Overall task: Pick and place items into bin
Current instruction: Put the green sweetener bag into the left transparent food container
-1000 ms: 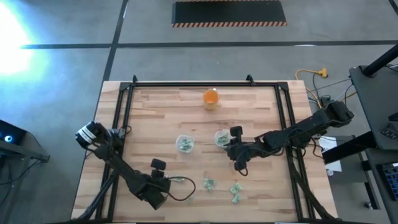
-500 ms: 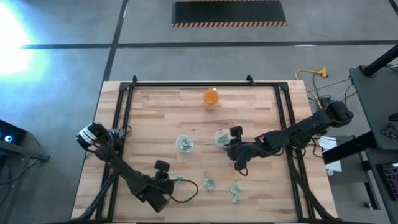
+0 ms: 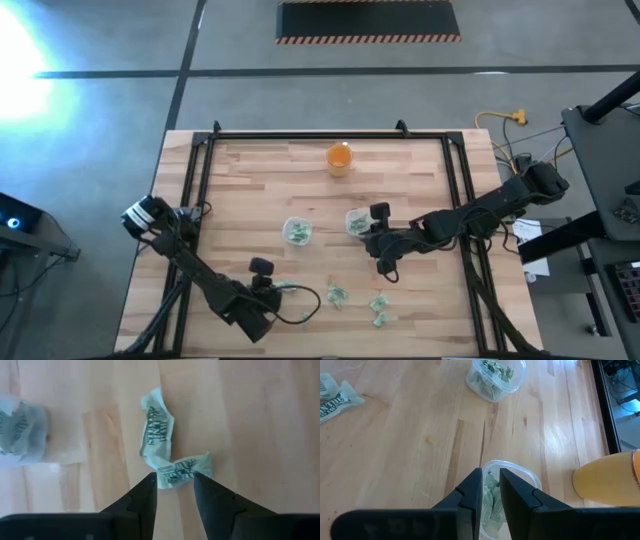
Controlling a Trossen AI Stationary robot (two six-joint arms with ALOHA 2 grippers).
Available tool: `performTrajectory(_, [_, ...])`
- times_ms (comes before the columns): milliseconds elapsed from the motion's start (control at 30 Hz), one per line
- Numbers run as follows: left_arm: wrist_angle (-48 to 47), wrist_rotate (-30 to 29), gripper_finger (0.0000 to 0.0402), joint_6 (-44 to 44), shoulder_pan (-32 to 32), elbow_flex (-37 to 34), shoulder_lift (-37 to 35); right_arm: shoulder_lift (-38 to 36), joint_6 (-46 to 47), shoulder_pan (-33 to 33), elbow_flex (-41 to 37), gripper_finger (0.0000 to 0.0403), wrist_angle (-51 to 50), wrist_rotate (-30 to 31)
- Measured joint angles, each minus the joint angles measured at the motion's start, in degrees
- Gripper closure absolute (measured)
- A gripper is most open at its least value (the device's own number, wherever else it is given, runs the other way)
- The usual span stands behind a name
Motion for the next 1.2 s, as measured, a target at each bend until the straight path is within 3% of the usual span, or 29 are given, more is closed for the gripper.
performTrajectory(300, [7.74, 1.36, 0.0288, 6.77, -0.13, -1.36, -0.22, 0.01, 0.00, 0.02, -0.02, 0.0346, 0.02, 0.00])
performTrajectory(1200, [7.91, 1.36, 0.0288, 8.08, -0.09, -3.12, 0.29, 0.01, 0.00, 0.00, -0.04, 0.0346, 0.03, -0.02])
